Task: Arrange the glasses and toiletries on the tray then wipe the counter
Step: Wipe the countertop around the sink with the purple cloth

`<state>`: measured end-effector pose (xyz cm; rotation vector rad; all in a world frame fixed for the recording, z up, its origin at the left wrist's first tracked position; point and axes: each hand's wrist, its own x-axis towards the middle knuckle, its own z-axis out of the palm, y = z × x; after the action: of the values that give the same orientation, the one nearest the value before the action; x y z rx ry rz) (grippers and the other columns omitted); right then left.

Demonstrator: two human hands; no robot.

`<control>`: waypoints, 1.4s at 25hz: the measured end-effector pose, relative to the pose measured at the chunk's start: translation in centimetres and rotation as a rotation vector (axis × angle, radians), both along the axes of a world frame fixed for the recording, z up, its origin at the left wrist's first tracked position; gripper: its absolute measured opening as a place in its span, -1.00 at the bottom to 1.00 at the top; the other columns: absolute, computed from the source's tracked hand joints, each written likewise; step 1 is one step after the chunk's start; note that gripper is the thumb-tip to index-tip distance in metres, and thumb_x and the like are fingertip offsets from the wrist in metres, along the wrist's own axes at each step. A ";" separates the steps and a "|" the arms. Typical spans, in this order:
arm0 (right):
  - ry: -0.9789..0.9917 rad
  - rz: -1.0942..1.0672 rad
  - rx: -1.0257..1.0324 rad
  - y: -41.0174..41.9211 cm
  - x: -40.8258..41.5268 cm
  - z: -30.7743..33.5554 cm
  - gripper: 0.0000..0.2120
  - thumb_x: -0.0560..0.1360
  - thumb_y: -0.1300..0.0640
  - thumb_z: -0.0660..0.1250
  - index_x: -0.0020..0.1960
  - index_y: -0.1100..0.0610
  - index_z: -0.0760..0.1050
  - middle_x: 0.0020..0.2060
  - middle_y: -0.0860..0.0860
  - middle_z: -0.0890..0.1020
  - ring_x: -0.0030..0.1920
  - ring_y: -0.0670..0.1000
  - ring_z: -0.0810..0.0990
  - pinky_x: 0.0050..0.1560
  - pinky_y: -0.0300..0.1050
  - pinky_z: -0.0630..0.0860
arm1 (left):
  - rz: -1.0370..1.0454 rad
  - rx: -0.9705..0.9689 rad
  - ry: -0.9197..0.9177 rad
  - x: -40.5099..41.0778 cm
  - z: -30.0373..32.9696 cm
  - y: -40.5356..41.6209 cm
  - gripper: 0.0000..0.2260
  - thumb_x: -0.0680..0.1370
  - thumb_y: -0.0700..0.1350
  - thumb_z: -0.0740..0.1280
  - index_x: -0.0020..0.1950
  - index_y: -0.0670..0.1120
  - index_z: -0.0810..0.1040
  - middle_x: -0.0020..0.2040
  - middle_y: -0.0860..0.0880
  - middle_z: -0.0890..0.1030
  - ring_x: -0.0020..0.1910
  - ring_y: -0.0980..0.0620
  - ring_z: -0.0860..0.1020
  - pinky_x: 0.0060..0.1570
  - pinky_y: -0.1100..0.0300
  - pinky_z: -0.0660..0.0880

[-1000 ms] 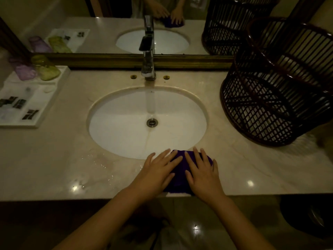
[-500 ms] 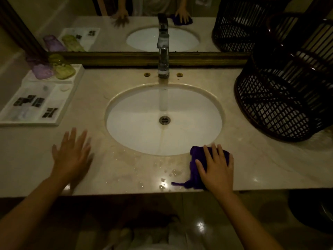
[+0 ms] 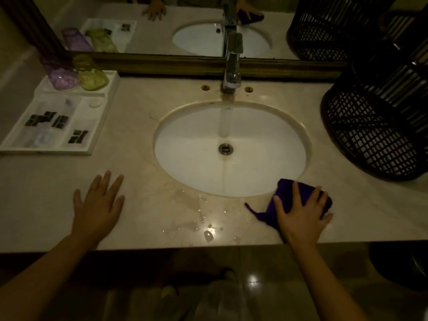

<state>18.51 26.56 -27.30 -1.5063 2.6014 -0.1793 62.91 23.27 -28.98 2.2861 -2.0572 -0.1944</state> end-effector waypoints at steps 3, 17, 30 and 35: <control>0.031 0.159 0.014 0.8 7.4 -0.3 -0.24 0.41 -0.43 -0.15 0.50 -0.08 0.00 0.50 0.25 0.00 0.50 0.21 -0.12 0.44 0.30 -0.17 | -0.003 -0.010 0.002 0.2 -0.4 -0.1 -0.48 0.51 0.15 -0.07 0.48 0.13 0.12 0.54 -0.05 0.15 0.51 -0.05 0.07 0.35 -0.28 -0.02; -0.004 0.472 0.002 4.1 8.2 -0.2 -0.31 0.38 -0.16 0.08 0.48 -0.02 0.13 0.52 0.11 -0.04 0.48 0.01 -0.22 0.43 0.10 -0.30 | -0.025 -0.022 -0.006 0.6 -0.6 0.0 -0.54 0.58 0.12 -0.02 0.49 0.14 0.07 0.55 -0.04 0.11 0.51 -0.04 0.03 0.37 -0.28 -0.06; -0.012 0.288 -0.030 -1.1 24.9 -0.8 -0.33 0.49 -0.26 -0.04 0.49 0.07 0.05 0.50 0.26 0.04 0.50 0.23 -0.09 0.43 0.27 -0.15 | -0.143 -0.017 -0.033 2.5 -0.9 0.0 -0.48 0.51 0.22 -0.14 0.48 0.18 0.02 0.55 0.00 0.10 0.50 -0.02 0.08 0.31 -0.17 0.01; -0.114 0.446 -0.026 -1.9 29.3 -0.2 -0.36 0.52 -0.22 -0.08 0.51 0.08 0.00 0.51 0.22 -0.05 0.50 0.18 -0.19 0.42 0.21 -0.27 | -0.085 -0.008 0.098 2.0 -0.2 -0.1 -0.52 0.61 0.06 -0.04 0.51 0.07 -0.08 0.56 -0.03 0.00 0.52 0.01 -0.01 0.43 -0.16 -0.06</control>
<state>47.81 24.66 -27.46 -1.9707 2.1179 -0.2421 64.94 23.17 -29.18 2.1401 -2.1039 -0.2950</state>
